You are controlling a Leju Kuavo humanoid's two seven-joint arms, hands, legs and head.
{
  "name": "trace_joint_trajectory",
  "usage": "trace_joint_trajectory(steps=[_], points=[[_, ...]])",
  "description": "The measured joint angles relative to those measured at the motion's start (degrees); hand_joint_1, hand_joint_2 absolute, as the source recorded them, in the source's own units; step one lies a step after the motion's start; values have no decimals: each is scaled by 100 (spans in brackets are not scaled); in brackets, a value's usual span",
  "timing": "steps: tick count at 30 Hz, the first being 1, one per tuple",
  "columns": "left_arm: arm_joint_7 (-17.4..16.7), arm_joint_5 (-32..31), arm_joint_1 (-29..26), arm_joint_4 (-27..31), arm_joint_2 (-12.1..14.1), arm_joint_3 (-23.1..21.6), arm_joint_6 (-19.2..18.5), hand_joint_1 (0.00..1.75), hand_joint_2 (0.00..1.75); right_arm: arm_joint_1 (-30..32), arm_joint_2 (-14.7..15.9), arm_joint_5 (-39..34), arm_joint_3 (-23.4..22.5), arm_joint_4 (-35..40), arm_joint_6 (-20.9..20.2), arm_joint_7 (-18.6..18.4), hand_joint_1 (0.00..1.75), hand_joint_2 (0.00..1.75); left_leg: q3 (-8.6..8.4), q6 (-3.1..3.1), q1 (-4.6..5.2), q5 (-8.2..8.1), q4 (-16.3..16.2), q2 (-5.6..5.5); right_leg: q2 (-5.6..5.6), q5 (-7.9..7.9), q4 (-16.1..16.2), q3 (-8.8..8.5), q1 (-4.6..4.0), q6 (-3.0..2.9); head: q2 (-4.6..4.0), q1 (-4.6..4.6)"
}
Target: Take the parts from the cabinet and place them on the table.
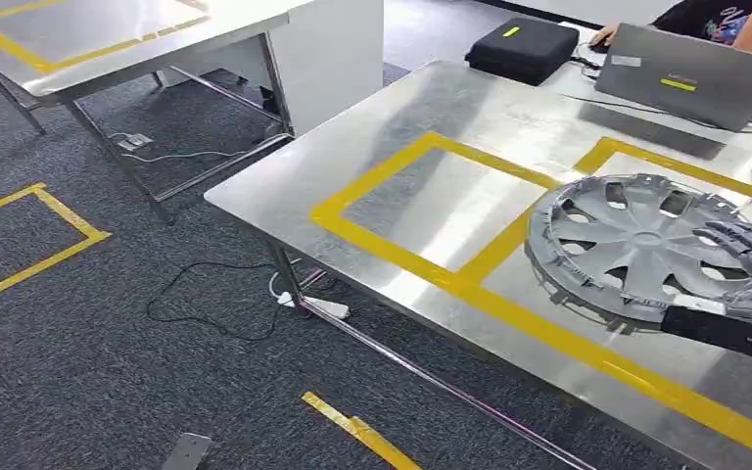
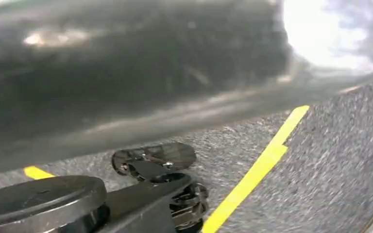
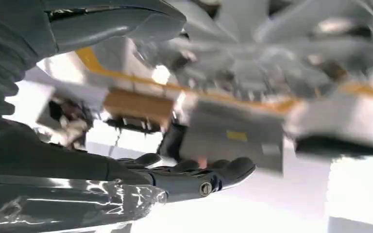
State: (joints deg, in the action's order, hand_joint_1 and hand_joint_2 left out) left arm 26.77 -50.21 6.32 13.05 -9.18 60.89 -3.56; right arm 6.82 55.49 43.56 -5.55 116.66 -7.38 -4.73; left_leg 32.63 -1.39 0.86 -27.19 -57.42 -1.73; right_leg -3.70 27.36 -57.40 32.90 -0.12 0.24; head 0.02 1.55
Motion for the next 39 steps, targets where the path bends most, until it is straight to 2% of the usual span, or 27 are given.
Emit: trace_joint_trajectory(steps=[5,6,7,8,11,12,13,14,15,17,18,19,20,22,23,24,27,28,30,32,33,34,35,36,37,38,39], points=[[26,35,-24,0,-4,26,0,0,0,252,-273,361,-68,140,457,164,0,175,-2,0,-2,-5,-1,-1,0,3,0,-2,-2,3,0,-4],[53,46,-68,0,-13,107,0,0,0,813,-739,852,-57,369,1130,338,0,175,-2,-12,5,-19,-4,-3,3,15,-1,-3,8,17,0,-9],[59,105,-112,0,-20,175,37,0,0,1254,-1441,1308,10,517,2285,629,0,175,-4,-20,5,-29,-6,-4,-2,20,0,-3,7,20,0,-2],[59,140,-115,0,-35,254,77,0,0,1540,-2042,1572,166,580,3141,793,0,175,-9,-31,10,-40,-9,-4,-8,30,0,-8,13,34,0,-9],[66,158,-116,0,-55,315,162,0,0,1909,-2831,1834,586,584,4260,983,0,175,-18,-54,26,-48,-8,10,-32,28,23,-15,26,47,0,-7],[79,160,-115,0,-66,337,179,0,0,1971,-3093,1768,704,584,4478,1169,0,175,-42,-78,11,8,42,29,-57,-5,30,-25,17,77,0,-11],[88,162,-110,0,-103,367,199,0,0,2014,-3310,1634,758,580,4571,1396,0,175,-82,-86,-48,65,133,91,-3,65,-17,7,8,72,0,-11],[94,162,-104,0,-109,392,210,0,0,2046,-3594,1458,800,563,4624,1657,0,175,-104,-109,-46,83,175,111,173,234,-154,66,-6,112,0,26],[96,169,-111,0,-120,407,219,0,0,2034,-3797,1318,828,528,4628,1864,0,175,-95,-120,-52,89,175,142,261,495,-518,213,12,146,0,55],[96,169,-128,-2,-127,415,230,0,0,2047,-4181,942,878,403,4628,2220,0,175,-69,-117,-52,92,173,220,318,944,-1422,574,74,212,0,48],[92,173,-129,-2,-129,428,249,0,0,2049,-4381,673,882,305,4628,2446,0,175,-50,-100,-62,103,169,254,323,1016,-1684,664,95,246,0,50],[90,175,-129,-2,-131,448,264,0,0,2044,-4558,402,882,200,4628,2640,0,175,-36,-76,-72,118,168,266,328,941,-1656,614,121,272,0,55],[88,177,-129,-2,-140,459,278,0,0,2035,-4721,229,880,108,4628,2817,0,175,-22,-55,-86,131,167,283,339,766,-1400,439,147,297,0,48],[74,177,-119,-2,-157,499,304,0,0,2024,-5056,33,834,-93,4628,3136,0,175,9,14,-128,158,145,291,391,357,-361,-218,200,365,0,50],[72,177,-113,-2,-157,518,319,0,0,2009,-5206,-107,810,-183,4626,3254,0,175,20,60,-122,162,109,292,418,373,65,-478,225,387,0,59],[66,177,-117,-2,-155,531,335,0,0,1981,-5333,-241,788,-270,4617,3359,0,175,66,117,-117,165,97,289,345,333,76,-546,166,306,0,68],[48,175,-121,-2,-157,555,369,0,0,1929,-5686,-576,651,-597,4582,3631,0,175,76,246,-130,255,81,285,316,320,50,-389,147,159,0,54],[48,175,-124,-2,-155,560,378,0,0,1924,-5781,-625,624,-703,4569,3689,0,175,93,281,-151,225,59,274,325,265,81,-363,174,69,0,63],[48,173,-124,-2,-155,568,389,0,0,1913,-5951,-688,594,-851,4504,3780,0,175,252,326,-157,-279,-355,242,338,199,80,-332,160,-31,0,13],[48,173,-125,-2,-153,582,415,0,0,1884,-6058,-710,559,-984,4462,3854,0,175,520,344,-157,-840,-1227,238,343,110,69,-231,126,-85,0,-9],[48,173,-128,-2,-153,584,422,0,0,1849,-6124,-717,533,-1121,4458,3925,0,175,581,340,-157,-968,-1541,237,343,67,66,-172,103,-99,0,0],[48,171,-130,-2,-153,586,424,0,0,1822,-6198,-719,502,-1281,4458,3985,0,175,530,325,-155,-947,-1593,233,340,27,58,-109,81,-106,0,-7],[48,171,-128,-2,-153,586,428,0,0,1811,-6264,-719,478,-1405,4458,4027,0,175,370,296,-148,-812,-1411,228,337,-13,43,-46,62,-105,0,-4],[48,171,-125,-2,-153,586,431,0,0,1810,-6303,-719,463,-1481,4458,4064,0,0,100,256,-137,-613,-1025,226,333,-47,30,12,42,-103,0,-2],[48,171,-123,-2,-153,586,433,0,0,1801,-6327,-719,454,-1529,4458,4080,0,0,-223,203,-124,-444,-549,220,323,-80,25,50,26,-102,0,-7],[48,171,-115,-2,-140,586,437,0,0,1778,-6362,-701,441,-1592,4458,4097,0,0,-610,128,-99,-379,-27,177,318,-117,21,65,26,-85,0,2],[48,168,-103,-2,-131,586,439,0,0,1752,-6386,-675,428,-1645,4458,4101,0,0,-753,98,-73,-414,223,168,310,-143,7,101,-13,-48,0,-4]])
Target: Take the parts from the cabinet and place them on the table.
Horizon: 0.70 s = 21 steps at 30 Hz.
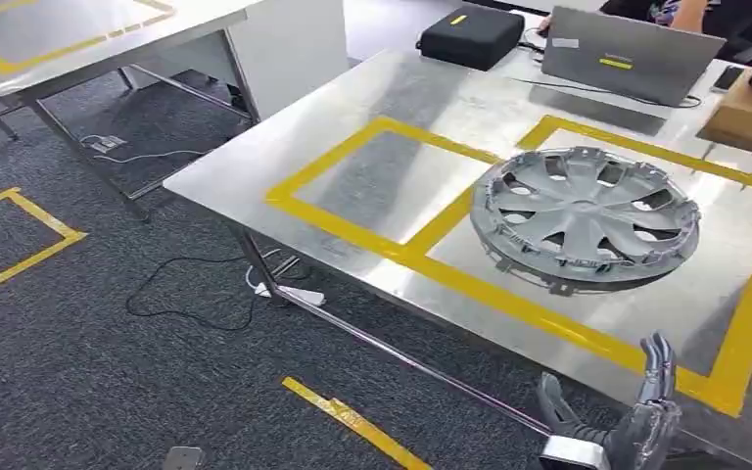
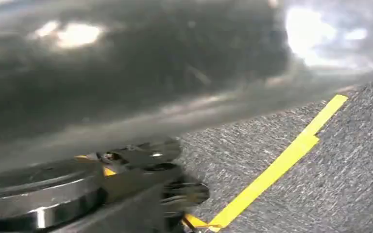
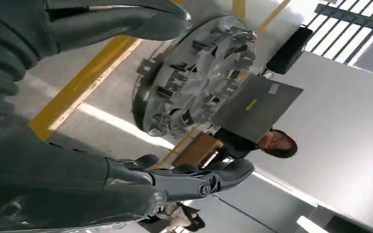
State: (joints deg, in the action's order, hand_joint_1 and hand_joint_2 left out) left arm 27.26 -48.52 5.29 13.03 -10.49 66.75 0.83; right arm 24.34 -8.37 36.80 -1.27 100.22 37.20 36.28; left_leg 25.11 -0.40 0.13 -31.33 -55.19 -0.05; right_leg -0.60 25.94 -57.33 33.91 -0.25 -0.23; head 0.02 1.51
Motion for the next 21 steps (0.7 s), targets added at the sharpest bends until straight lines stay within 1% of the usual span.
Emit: trace_joint_trajectory(steps=[1,2,3,4,5,6,7,8,9,10,11,12,13,14,15,16,17,18,19,20,21], points=[[0,-4,6,0,-2,0,4,0,0,-21,-18,38,-4,-44,-7,-4,0,0,26,22,-3,24,3,1,10,-44,0,3,9,30,0,13],[2,-7,3,0,-5,0,11,0,0,-38,-28,86,-6,-97,-22,-35,0,0,60,10,15,39,4,0,13,-82,6,10,26,67,0,-2],[0,-9,-5,0,-5,0,15,0,0,-43,-37,110,-6,-138,-48,-75,0,0,73,-14,33,69,0,1,14,-124,24,9,39,109,0,0],[0,-13,-23,0,-16,2,17,0,0,-43,-37,127,-13,-186,-77,-101,0,0,125,-51,7,164,65,22,2,-172,26,37,18,160,0,-7],[0,-13,-6,0,0,2,17,0,0,-46,-37,136,-15,-240,-98,-113,0,0,166,-82,-14,234,77,64,6,-15,-41,98,38,167,0,-33],[2,-6,-5,0,2,7,22,0,0,-58,-37,138,-11,-304,-129,-140,0,0,267,-140,-16,297,78,61,22,337,-277,245,45,197,0,17],[2,-11,-8,0,6,7,17,0,0,-74,-37,142,-9,-368,-138,-162,0,0,349,-146,-8,356,71,70,27,688,-683,349,59,215,0,33],[2,-13,-17,0,4,9,15,0,0,-98,-37,160,-9,-435,-157,-225,0,0,435,-149,6,420,67,67,27,979,-1141,455,62,233,0,29],[2,-15,-23,0,4,13,15,0,0,-126,-37,191,-9,-503,-177,-278,0,0,524,-149,18,486,62,58,27,1130,-1497,517,61,238,0,33],[2,-15,-26,0,4,22,15,0,0,-150,-37,221,-9,-576,-188,-319,0,0,611,-145,28,546,52,54,27,1113,-1679,497,60,236,0,31],[2,-24,-26,0,2,39,15,0,0,-157,-37,239,-9,-647,-192,-352,0,0,700,-139,36,609,43,35,26,938,-1624,353,60,223,0,31],[2,-33,-24,0,0,61,15,0,0,-158,-37,243,-9,-693,-192,-356,0,0,786,-129,43,664,27,-3,20,703,-1357,103,57,204,0,28],[2,-33,-22,0,-2,70,15,0,0,-169,-37,247,-6,-733,-192,-363,0,0,861,-115,48,722,9,-51,-9,499,-901,-247,51,175,0,31],[2,-33,-14,0,-9,74,15,0,0,-189,-37,250,-6,-765,-192,-369,0,0,915,-100,48,777,-10,-102,-144,447,-342,-649,44,134,0,31],[0,-33,-12,0,-29,76,15,0,0,-208,-37,252,-6,-783,-192,-369,0,0,963,-73,75,821,-26,-137,-353,613,145,-975,33,80,0,31],[0,-33,1,0,-24,79,15,0,0,-217,-37,256,-6,-792,-192,-369,0,0,991,-56,76,884,-39,-177,-327,672,390,-1133,58,86,0,22],[2,-33,-1,0,-31,83,15,0,0,-222,-37,261,-6,-820,-192,-369,0,0,1019,-22,62,959,-36,-228,-287,669,370,-1023,26,67,0,24],[0,-35,-6,0,-31,89,15,0,0,-222,-37,263,-6,-844,-192,-369,0,0,1048,18,40,1022,-25,-269,-236,647,333,-997,4,42,0,26],[0,-35,-31,0,-18,96,20,0,0,-216,-37,263,-2,-866,-192,-369,0,0,1082,67,68,1083,-22,-352,-176,572,356,-951,29,-12,0,33],[2,-33,-35,0,4,101,24,0,0,-237,-35,263,0,-883,-195,-369,0,0,1140,77,45,974,-71,-330,-84,503,368,-887,69,-63,0,37],[0,-33,-45,0,-11,103,24,0,0,-234,-37,265,0,-899,-195,-372,0,0,1219,120,42,658,-252,-225,-45,454,365,-822,68,-110,0,-11]])
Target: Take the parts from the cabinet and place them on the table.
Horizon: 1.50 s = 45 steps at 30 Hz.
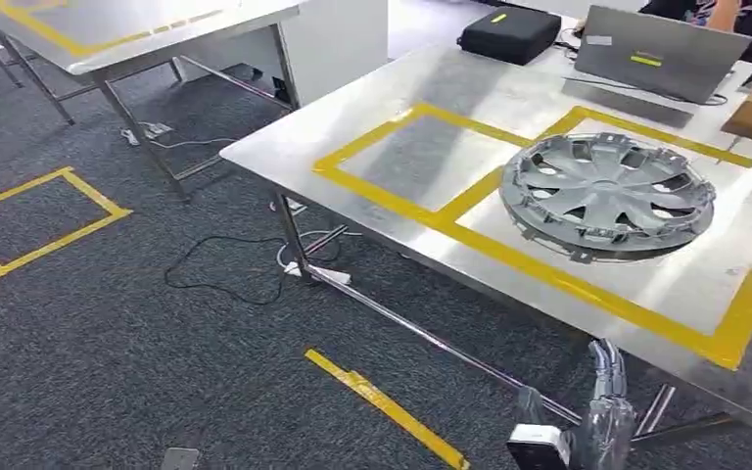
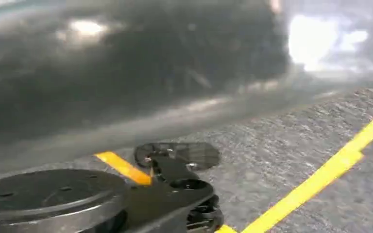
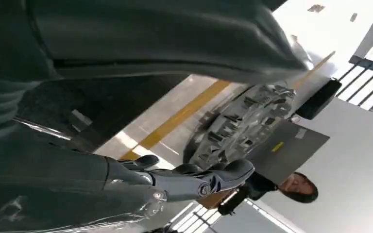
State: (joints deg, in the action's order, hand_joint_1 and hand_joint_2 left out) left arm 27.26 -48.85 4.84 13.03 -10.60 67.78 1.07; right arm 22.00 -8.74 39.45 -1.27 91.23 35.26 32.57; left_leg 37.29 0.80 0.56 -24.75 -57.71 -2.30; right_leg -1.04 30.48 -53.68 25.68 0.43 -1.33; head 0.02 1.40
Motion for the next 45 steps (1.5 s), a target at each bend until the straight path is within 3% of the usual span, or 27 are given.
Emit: trace_joint_trajectory(steps=[3,5,7,8,9,10,13,14,15,17,19,21,22,23,24,25,29,31,32,34,35,36,38,39,40,44,45], points=[[0,-2,12,0,-2,0,-4,0,0,4,0,0,0,-48,-48,-43,0,0,287,119,-93,-919,-1268,155,240,-156,-15,199,-17,-26,0,-37],[11,-4,1,0,-2,0,-28,0,0,-21,0,35,0,-105,-50,-96,0,0,237,183,-156,-716,-1622,184,374,-216,-46,355,-16,0,0,-44],[28,-35,-4,0,-2,0,-35,0,0,-81,2,68,-11,-281,2,-157,0,0,-163,226,-212,-249,-1205,241,503,-278,-108,473,-4,49,0,-42],[28,-37,2,0,0,0,-39,0,0,-140,2,59,-20,-414,15,-177,0,0,-497,241,-227,-186,-755,352,546,-307,-143,506,3,83,0,-37],[28,-44,13,0,-13,0,-42,0,0,-191,4,41,-33,-551,28,-177,0,0,-895,240,-224,-281,-258,585,578,-328,-179,545,-22,118,0,-53],[28,-50,43,0,-11,0,-44,0,0,-258,7,0,-81,-746,37,-157,0,0,-1118,189,-179,-418,155,621,650,-340,-241,590,-26,153,0,-59],[28,-79,26,0,-15,2,-50,0,0,-588,9,-138,-344,-1545,0,-15,0,0,-1020,30,-162,-506,253,495,818,-427,-261,639,-22,276,0,-61],[28,-92,0,0,-13,2,-59,0,0,-749,13,-197,-499,-1962,-59,53,0,0,-1034,-42,-187,-460,296,458,786,-393,-271,680,-7,306,0,-64],[28,-101,-16,0,-17,4,-68,0,0,-914,31,-241,-656,-2347,-90,96,0,0,-1002,-87,-174,-431,295,426,516,-233,-425,757,18,335,0,-44],[28,-122,5,0,-17,4,-72,0,0,-1327,109,-349,-1118,-3563,-150,292,0,0,-910,-182,-131,-363,288,313,197,265,-1337,1150,27,341,0,-42],[28,-157,6,0,-22,4,-81,0,0,-1609,195,-461,-1526,-4585,-280,354,0,0,-848,-222,-71,-315,282,165,127,497,-2056,1466,19,323,0,-44],[28,-168,-29,0,-22,4,-81,0,0,-1788,266,-489,-1881,-5432,-299,289,0,0,-838,-235,-18,-293,278,-5,103,241,-1830,1322,2,263,0,-44],[28,-173,-35,0,-22,4,-81,0,0,-1849,312,-485,-2010,-5762,-299,288,0,0,-843,-235,9,-291,271,-97,67,-49,-1335,1069,-11,211,0,-44],[28,-173,-30,0,-24,4,-81,0,0,-1924,350,-487,-2097,-5990,-299,286,0,0,-849,-235,19,-291,269,-172,-61,-317,-792,803,-33,158,0,-42],[28,-173,-27,0,-33,4,-81,0,0,-1987,376,-487,-2177,-6206,-299,289,0,0,-837,-233,6,-290,268,-218,-365,-354,-488,666,-31,83,0,-44],[26,-173,-10,0,-35,4,-81,0,0,-2032,409,-485,-2265,-6431,-297,291,0,0,-789,-214,41,-282,220,-275,-398,-379,-407,587,8,91,0,-68],[26,-184,-36,0,-39,4,-81,0,0,-2169,409,-483,-2389,-6863,-299,291,0,0,-656,-89,35,-234,196,-478,-141,-309,-223,544,12,68,0,-55],[22,-190,-25,0,-28,4,-72,0,0,-2251,420,-476,-2448,-7066,-399,108,0,0,-467,-7,24,-531,-174,-24,-5,-320,-183,509,29,45,0,-140],[22,-199,-6,0,-26,4,-57,0,0,-2257,422,-481,-2487,-7169,-485,-26,0,0,-235,27,0,-755,-641,90,85,-316,-187,508,20,42,0,-144],[0,-205,-1,0,-24,4,-37,0,0,-2261,431,-481,-2564,-7352,-703,-418,0,0,207,64,-39,-1045,-1487,177,270,-295,-193,506,3,37,0,-145],[-7,-210,-23,0,-22,4,-35,0,0,-2257,431,-481,-2584,-7403,-761,-552,0,0,279,73,-50,-1007,-1599,186,353,-288,-200,506,2,37,0,-147],[-22,-212,-50,0,-20,4,-31,0,0,-2258,431,-472,-2601,-7471,-846,-735,0,0,212,79,-59,-833,-1442,193,420,-278,-209,506,3,41,0,-149],[-26,-212,-58,0,-17,7,-24,0,0,-2289,431,-444,-2625,-7560,-938,-997,0,0,-263,56,-62,-281,-500,304,542,-252,-230,489,4,67,0,-151],[-30,-216,-49,0,-15,7,2,0,0,-2302,431,-422,-2627,-7604,-1003,-1149,0,0,-518,26,-42,-109,-34,572,585,-237,-231,463,-7,88,0,-149],[-50,-221,-23,0,-17,7,24,0,0,-2300,429,-402,-2632,-7633,-1054,-1266,0,0,-596,1,45,-209,156,844,645,-207,-257,457,-65,127,0,-156],[-129,-223,-47,0,-17,7,107,0,0,-2324,396,-225,-2632,-7744,-1232,-1850,0,0,-545,-161,28,-161,174,530,923,-174,-232,393,-69,211,0,-153],[-142,-223,-66,0,-22,7,118,0,0,-2336,387,-205,-2629,-7755,-1257,-1922,0,0,-564,-204,-7,-131,199,458,693,-76,-322,449,-40,259,0,-158]])
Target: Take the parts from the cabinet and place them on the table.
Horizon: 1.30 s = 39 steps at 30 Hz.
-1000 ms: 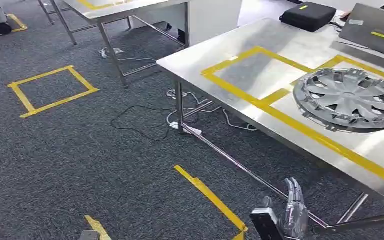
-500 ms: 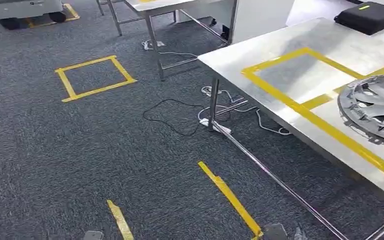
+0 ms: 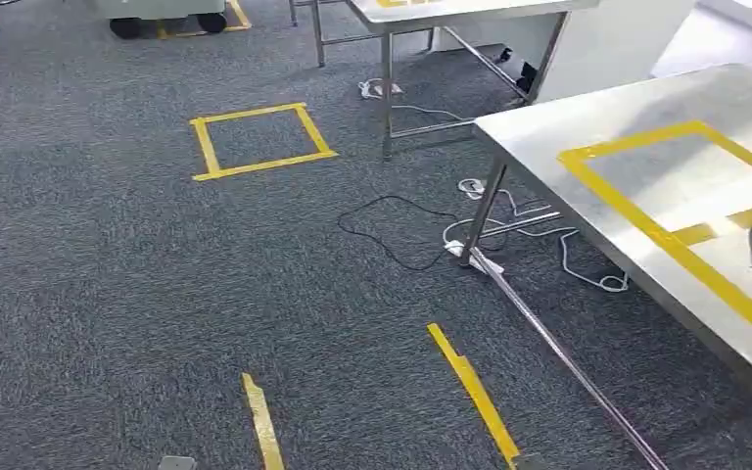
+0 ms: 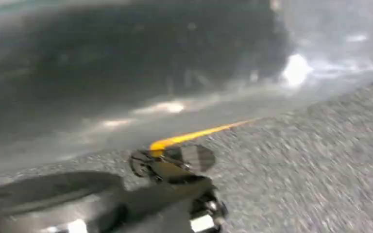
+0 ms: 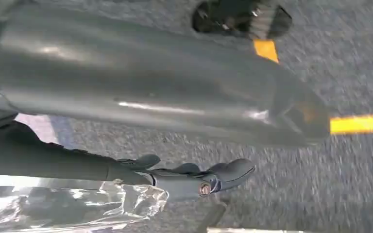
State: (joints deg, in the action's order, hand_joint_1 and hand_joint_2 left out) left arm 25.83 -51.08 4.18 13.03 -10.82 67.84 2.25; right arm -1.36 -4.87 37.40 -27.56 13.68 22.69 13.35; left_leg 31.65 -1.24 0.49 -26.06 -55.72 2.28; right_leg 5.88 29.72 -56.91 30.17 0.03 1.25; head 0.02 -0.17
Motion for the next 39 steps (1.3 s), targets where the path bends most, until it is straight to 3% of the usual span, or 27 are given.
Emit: trace_joint_trajectory(steps=[1,2,4,5,6,8,9,10,14,15,16,17,19,20,21,23,24,25,26,29,30,31,32,34,35,37,39], points=[[-32,0,5,0,0,2,30,0,0,-5,-17,37,0,-28,-25,-94,0,0,8,-38,-10,17,-1,-55,-303,207,-261,104,18,8,0,41],[-41,-2,18,0,-9,4,46,0,0,2,-44,54,0,-57,-61,-161,0,0,24,-60,-9,28,-1,-133,-471,456,-725,303,23,14,0,48],[-98,-15,25,0,-13,4,94,0,0,7,-74,81,2,-94,-120,-247,0,0,44,-76,7,39,-3,-299,-573,816,-1623,721,20,17,0,53],[-120,-15,13,0,-13,4,107,0,0,23,-87,90,2,-111,-144,-275,0,0,43,-79,13,42,-4,-386,-580,814,-1771,802,20,12,0,44],[-129,-15,-1,0,-15,7,122,0,0,31,-107,96,2,-125,-157,-290,0,0,43,-76,15,44,-9,-472,-581,686,-1659,761,20,0,0,48],[-140,-15,-12,0,-26,24,138,0,0,19,-140,111,2,-131,-186,-305,0,0,33,-58,15,56,-17,-647,-633,202,-860,379,25,-26,0,46],[-140,-15,-11,0,-37,31,142,0,0,7,-142,116,4,-131,-192,-306,0,0,27,-49,14,59,-21,-725,-805,-49,-337,125,39,-43,0,50],[-140,-15,-8,0,-42,31,146,0,0,-3,-151,127,4,-135,-208,-308,0,0,42,-25,34,60,-36,-782,-1123,-53,-60,-1,61,-58,0,46],[-140,-63,-30,0,-74,33,178,0,0,-13,-170,155,7,-149,-279,-373,0,0,166,117,-15,135,-58,-1038,-943,-52,31,-66,38,-109,0,42],[-151,-90,-34,0,-74,33,199,0,0,-9,-190,159,7,-151,-306,-380,0,0,185,133,-12,86,-93,-981,-845,-86,92,-96,78,-158,0,42],[-159,-118,-47,0,-109,33,208,0,0,-10,-190,164,7,-151,-317,-378,0,0,244,170,17,-54,-254,-659,-778,-92,103,-110,69,-169,0,18],[-173,-120,-39,0,-118,33,234,0,0,-7,-210,170,7,-153,-347,-371,0,0,420,207,8,-284,-628,-453,-690,-83,104,-116,60,-195,0,-28],[-175,-122,-14,0,-160,33,249,0,0,20,-208,181,7,-155,-365,-354,0,0,880,258,-21,-710,-1599,-303,-475,-64,98,-117,40,-223,0,-20],[-175,-125,-14,0,-175,33,256,0,0,25,-205,183,7,-153,-369,-343,0,0,1015,274,-42,-768,-1875,-279,-382,-57,96,-117,33,-226,0,-15],[-175,-125,-25,0,-184,33,258,0,0,23,-203,183,7,-153,-376,-330,0,0,1000,283,-61,-694,-1867,-268,-304,-50,96,-121,29,-229,0,-18],[-175,-127,-34,0,-190,33,258,0,0,8,-208,190,7,-153,-387,-314,0,0,631,275,-73,-257,-1188,-223,-167,-23,93,-146,27,-216,0,-20],[-173,-127,-30,0,-194,33,258,0,0,0,-208,194,7,-153,-387,-312,0,0,334,250,-64,-24,-666,-95,-105,-7,93,-177,27,-201,0,-22],[-173,-127,-23,0,-195,33,260,0,0,-3,-210,197,7,-153,-387,-310,0,0,104,215,-42,62,-269,186,-52,12,94,-205,18,-172,0,-20],[-173,-127,5,0,-201,33,260,0,0,1,-210,197,7,-153,-387,-308,0,0,27,178,31,-22,-96,302,1,56,58,-197,-34,-124,0,-33],[-173,-116,-4,0,-208,33,260,0,0,-24,-210,218,7,-153,-391,-290,0,0,85,95,32,-34,-124,115,209,79,93,-250,-41,-74,0,-9],[-173,-109,-11,0,-208,33,258,0,0,-34,-212,249,7,-151,-393,-258,0,0,55,40,-3,1,-66,31,197,132,75,-250,-26,-23,0,-20],[-173,-98,-17,0,-206,35,254,0,0,-42,-212,273,7,-153,-396,-212,0,0,59,6,-21,12,-61,-25,-155,270,-93,-163,-3,5,0,22],[-170,-92,-1,0,-210,37,249,0,0,-39,-212,280,9,-153,-395,-194,0,0,68,-35,-19,18,-62,-88,-393,500,-478,0,12,10,0,31],[-164,-90,31,0,-212,37,238,0,0,-24,-212,282,7,-153,-395,-168,0,0,75,-53,-9,22,-63,-254,-563,938,-1495,483,16,15,0,35],[-162,-83,31,0,-212,37,238,0,0,-10,-212,282,7,-153,-396,-159,0,0,73,-54,-4,23,-66,-341,-579,1008,-1825,668,16,16,0,46],[-155,-74,15,0,-212,39,238,0,0,2,-210,280,7,-153,-393,-131,0,0,56,-53,-2,23,-73,-516,-587,715,-1662,677,17,4,0,44],[-135,-74,22,0,-216,39,234,0,0,-5,-210,277,7,-153,-393,-102,0,0,26,-43,-10,18,-79,-691,-709,97,-661,259,36,-14,0,46]])
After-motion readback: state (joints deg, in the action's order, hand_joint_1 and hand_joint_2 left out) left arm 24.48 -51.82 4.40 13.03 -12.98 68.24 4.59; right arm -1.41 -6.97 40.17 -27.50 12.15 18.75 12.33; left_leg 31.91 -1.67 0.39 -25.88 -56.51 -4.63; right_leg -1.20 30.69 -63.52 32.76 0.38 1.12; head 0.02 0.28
